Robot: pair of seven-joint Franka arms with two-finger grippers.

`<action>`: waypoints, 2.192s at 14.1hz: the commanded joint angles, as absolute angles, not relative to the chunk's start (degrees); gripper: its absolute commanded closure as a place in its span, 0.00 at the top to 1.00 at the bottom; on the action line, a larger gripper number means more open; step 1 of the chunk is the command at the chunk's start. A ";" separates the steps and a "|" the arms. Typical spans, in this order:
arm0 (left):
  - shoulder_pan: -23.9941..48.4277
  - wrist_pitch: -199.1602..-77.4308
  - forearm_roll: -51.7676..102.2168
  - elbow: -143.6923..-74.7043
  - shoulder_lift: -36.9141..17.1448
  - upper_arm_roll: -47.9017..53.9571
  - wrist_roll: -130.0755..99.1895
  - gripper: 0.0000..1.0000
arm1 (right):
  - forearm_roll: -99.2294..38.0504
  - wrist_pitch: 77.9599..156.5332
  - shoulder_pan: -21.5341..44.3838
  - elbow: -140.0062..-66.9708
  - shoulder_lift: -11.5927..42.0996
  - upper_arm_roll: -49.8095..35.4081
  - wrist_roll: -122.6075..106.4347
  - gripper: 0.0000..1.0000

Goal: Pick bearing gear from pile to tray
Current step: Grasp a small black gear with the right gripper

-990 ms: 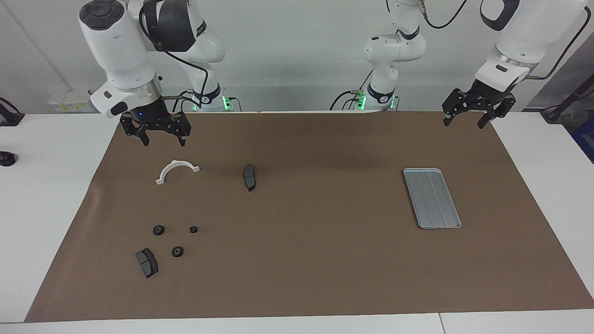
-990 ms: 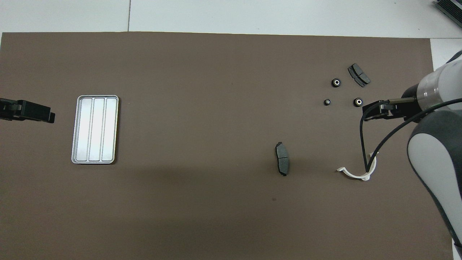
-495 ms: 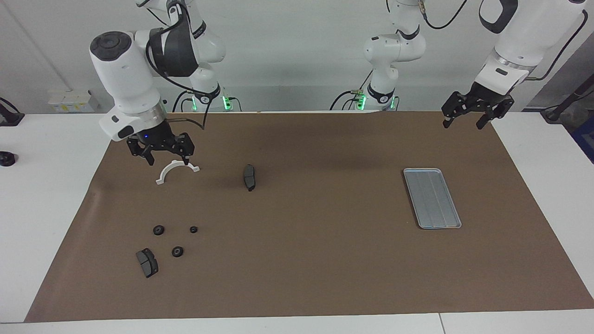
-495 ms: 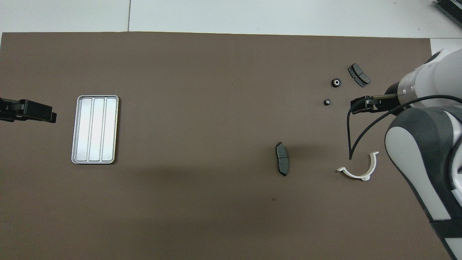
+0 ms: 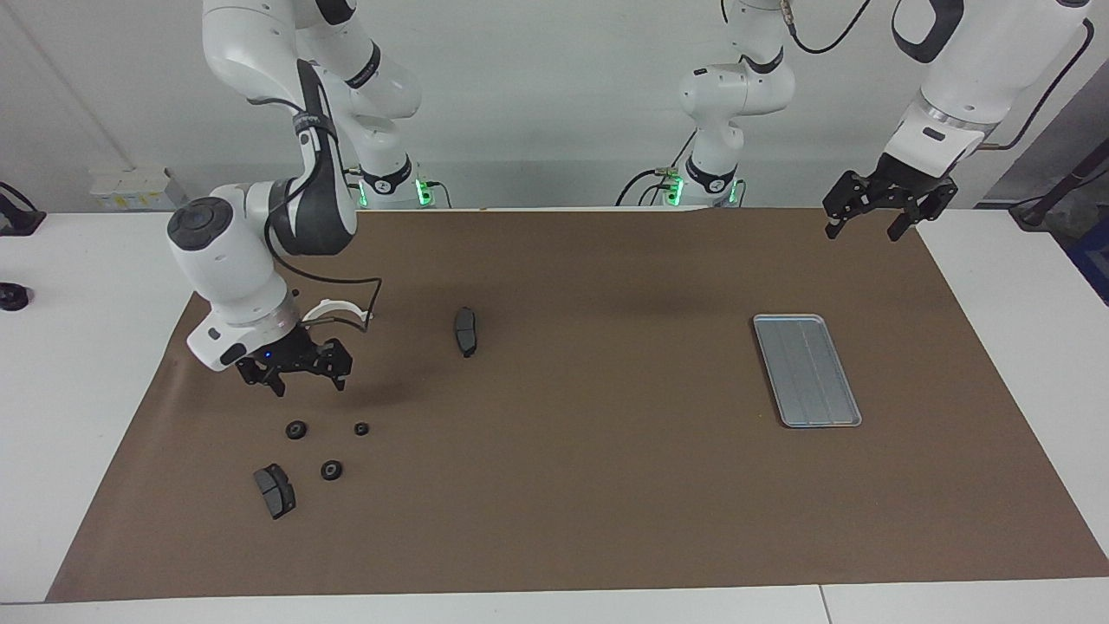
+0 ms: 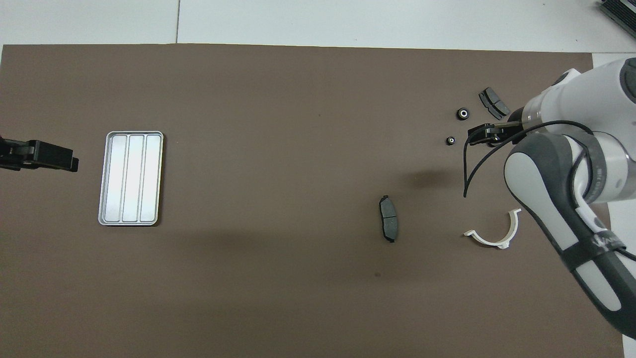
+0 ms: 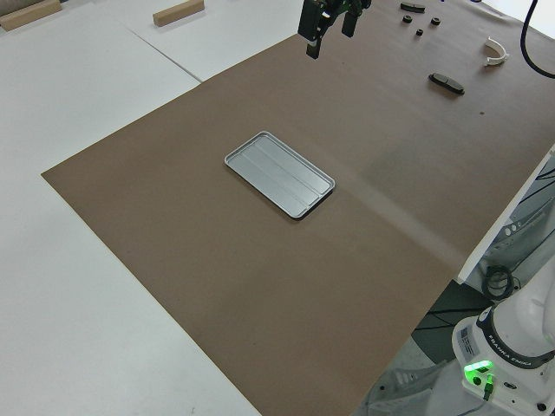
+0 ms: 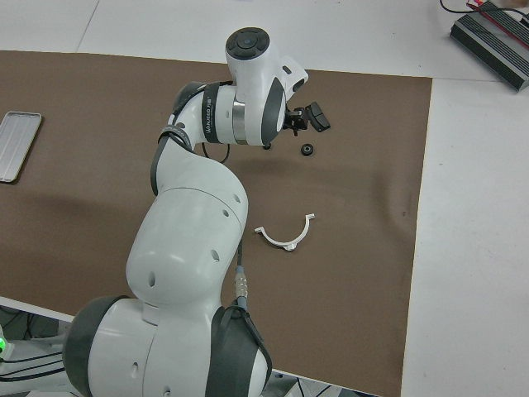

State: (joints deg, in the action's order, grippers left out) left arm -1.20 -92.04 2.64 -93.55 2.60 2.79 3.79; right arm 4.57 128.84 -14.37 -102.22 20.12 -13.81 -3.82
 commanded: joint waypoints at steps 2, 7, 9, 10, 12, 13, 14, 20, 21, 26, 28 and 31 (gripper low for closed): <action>-1.67 -93.69 1.76 -96.15 4.57 3.16 3.16 1.00 | 9.22 134.98 -15.20 -98.79 27.67 -14.33 -5.01 1.00; -1.67 -94.75 1.76 -96.68 4.75 3.16 3.16 1.00 | 12.03 138.34 -15.38 -98.44 31.11 -12.75 -4.57 0.99; -1.67 -94.66 1.76 -96.85 4.92 3.16 3.16 1.00 | 12.74 137.73 -15.38 -98.44 31.03 -12.04 -4.57 0.94; -1.58 -94.66 1.76 -96.94 5.01 3.16 3.16 1.00 | 12.66 136.77 -15.38 -98.44 30.94 -12.04 -4.57 0.90; -1.49 -94.66 1.76 -97.38 5.18 3.16 3.16 1.00 | 12.66 134.92 -15.29 -98.52 30.94 -12.04 -2.74 0.84; -1.49 -94.66 1.76 -97.38 5.27 3.16 3.16 1.00 | 12.66 134.04 -15.21 -98.61 30.94 -12.04 -1.42 0.81; -1.49 -94.83 1.76 -97.38 5.27 3.16 3.08 1.00 | 12.66 133.34 -15.12 -98.70 30.94 -12.04 -0.97 0.79; -1.41 -94.83 1.76 -97.47 5.27 3.16 3.08 1.00 | 12.66 131.40 -15.12 -98.53 30.76 -12.04 -0.70 0.61; -1.32 -94.83 1.76 -97.47 5.27 3.16 3.08 1.00 | 12.66 131.31 -15.12 -98.53 30.76 -12.04 -0.79 0.56; -1.14 -94.83 1.76 -97.47 5.27 3.16 2.90 1.00 | 12.66 131.13 -15.21 -98.44 30.76 -12.13 -0.79 0.12; -1.14 -94.92 1.76 -97.47 5.27 3.16 2.90 1.00 | 12.74 131.13 -15.12 -98.09 30.76 -12.22 -0.79 0.00; -1.14 -94.92 1.76 -97.47 5.27 3.16 2.81 1.00 | 12.57 127.64 -12.67 -96.08 29.19 -12.57 -0.79 0.00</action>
